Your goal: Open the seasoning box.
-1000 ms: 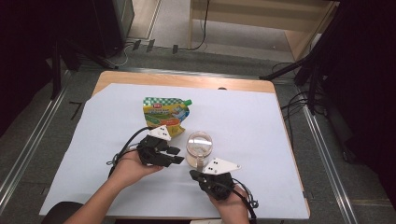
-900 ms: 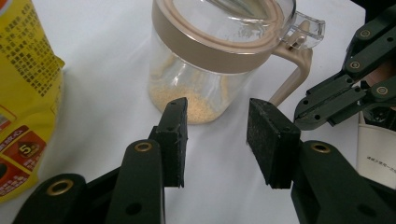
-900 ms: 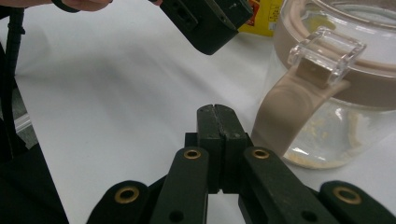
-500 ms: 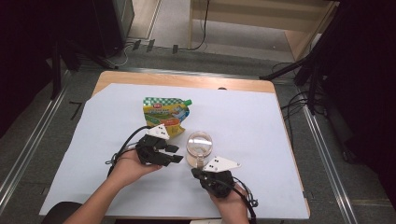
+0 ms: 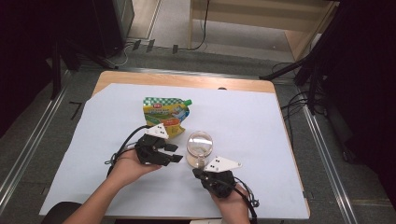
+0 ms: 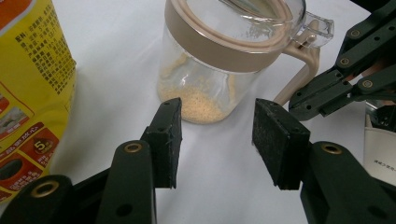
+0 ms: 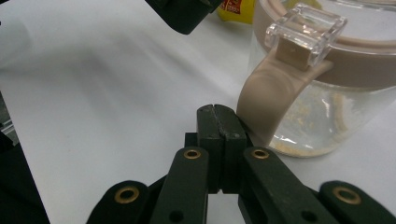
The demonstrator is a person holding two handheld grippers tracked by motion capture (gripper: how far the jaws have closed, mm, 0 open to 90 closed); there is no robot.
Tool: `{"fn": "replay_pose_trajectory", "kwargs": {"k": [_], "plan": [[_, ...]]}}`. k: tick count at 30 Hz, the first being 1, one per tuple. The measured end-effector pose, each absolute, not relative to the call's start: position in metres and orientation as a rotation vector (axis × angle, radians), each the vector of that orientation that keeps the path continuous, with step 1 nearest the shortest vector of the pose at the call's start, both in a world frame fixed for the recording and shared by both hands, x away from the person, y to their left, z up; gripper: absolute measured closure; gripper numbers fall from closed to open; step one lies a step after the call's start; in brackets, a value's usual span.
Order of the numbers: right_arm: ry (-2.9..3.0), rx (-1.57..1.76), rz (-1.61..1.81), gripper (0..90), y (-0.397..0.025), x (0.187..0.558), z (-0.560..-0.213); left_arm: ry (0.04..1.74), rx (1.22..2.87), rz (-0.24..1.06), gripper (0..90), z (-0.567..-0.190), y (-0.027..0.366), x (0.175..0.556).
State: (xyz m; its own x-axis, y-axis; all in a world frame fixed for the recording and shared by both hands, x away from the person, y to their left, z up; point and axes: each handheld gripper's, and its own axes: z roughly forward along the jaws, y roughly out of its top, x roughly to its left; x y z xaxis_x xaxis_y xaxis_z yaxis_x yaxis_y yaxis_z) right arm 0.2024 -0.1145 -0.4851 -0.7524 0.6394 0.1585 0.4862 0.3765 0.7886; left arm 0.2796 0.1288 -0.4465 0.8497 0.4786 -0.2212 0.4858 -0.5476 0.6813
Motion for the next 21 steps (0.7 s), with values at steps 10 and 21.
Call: {"fn": "replay_pose_trajectory", "kwargs": {"k": [10, 21], "plan": [[2.445, 1.063, 1.312, 90.0, -0.125, 0.203, -0.484, 0.694, 2.233, -0.019, 54.0, -0.447, 0.128, 0.279], [2.429, 1.104, 1.296, 90.0, -0.141, 0.203, -0.484, 0.681, 2.240, -0.020, 53.8, -0.447, 0.128, 0.279]]}}
